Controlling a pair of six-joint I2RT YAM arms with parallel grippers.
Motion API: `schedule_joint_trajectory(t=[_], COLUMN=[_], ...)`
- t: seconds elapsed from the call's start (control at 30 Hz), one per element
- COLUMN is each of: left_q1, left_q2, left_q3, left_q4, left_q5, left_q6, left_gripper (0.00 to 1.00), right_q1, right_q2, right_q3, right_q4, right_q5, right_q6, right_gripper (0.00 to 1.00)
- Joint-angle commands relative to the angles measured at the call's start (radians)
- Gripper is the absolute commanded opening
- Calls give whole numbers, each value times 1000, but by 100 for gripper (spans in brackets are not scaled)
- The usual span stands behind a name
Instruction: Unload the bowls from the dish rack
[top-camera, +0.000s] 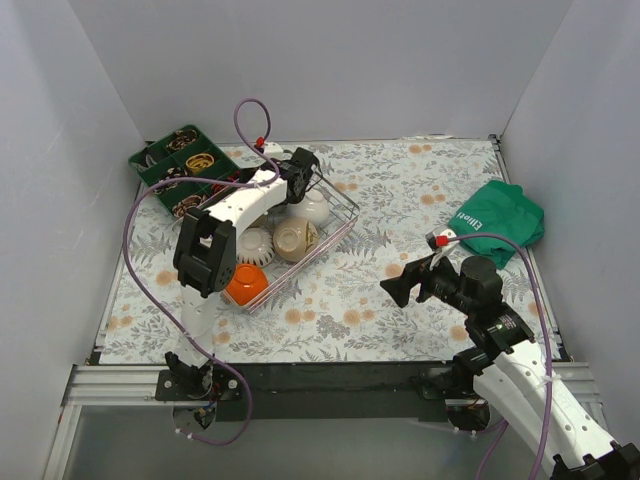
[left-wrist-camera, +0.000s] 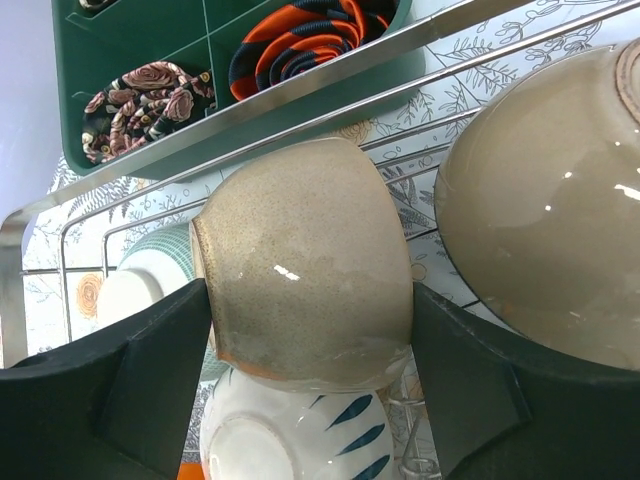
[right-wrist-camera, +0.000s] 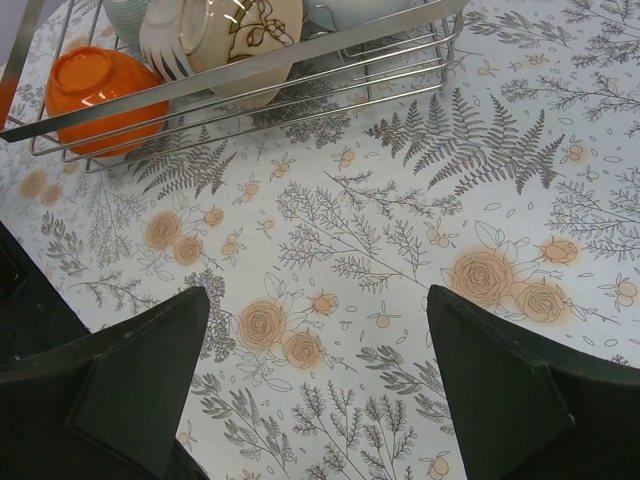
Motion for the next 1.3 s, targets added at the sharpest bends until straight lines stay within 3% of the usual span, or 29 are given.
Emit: schedule_joint_trajectory(t=[0.0,0.37,0.77,1.27], left_q1=[-5,-3,2,54], left_q2=[-125,-206,-348,-606], left_q3=[-36,-65,-140,-293], left_q4=[-15,-32,75,294], left_q5=[32,17,108,394], left_q6=[9,39,121,250], left_gripper=[36,19,1,0], right_q1=[5,5,5,22], right_q2=[-4,12,63,342], right_q3=[-1,13,45,108], right_q4=[65,77,117,512], right_q5=[-62,-124,-185,-305], right_q6=[-18,-22,5,177], right_gripper=[99,99,99,98])
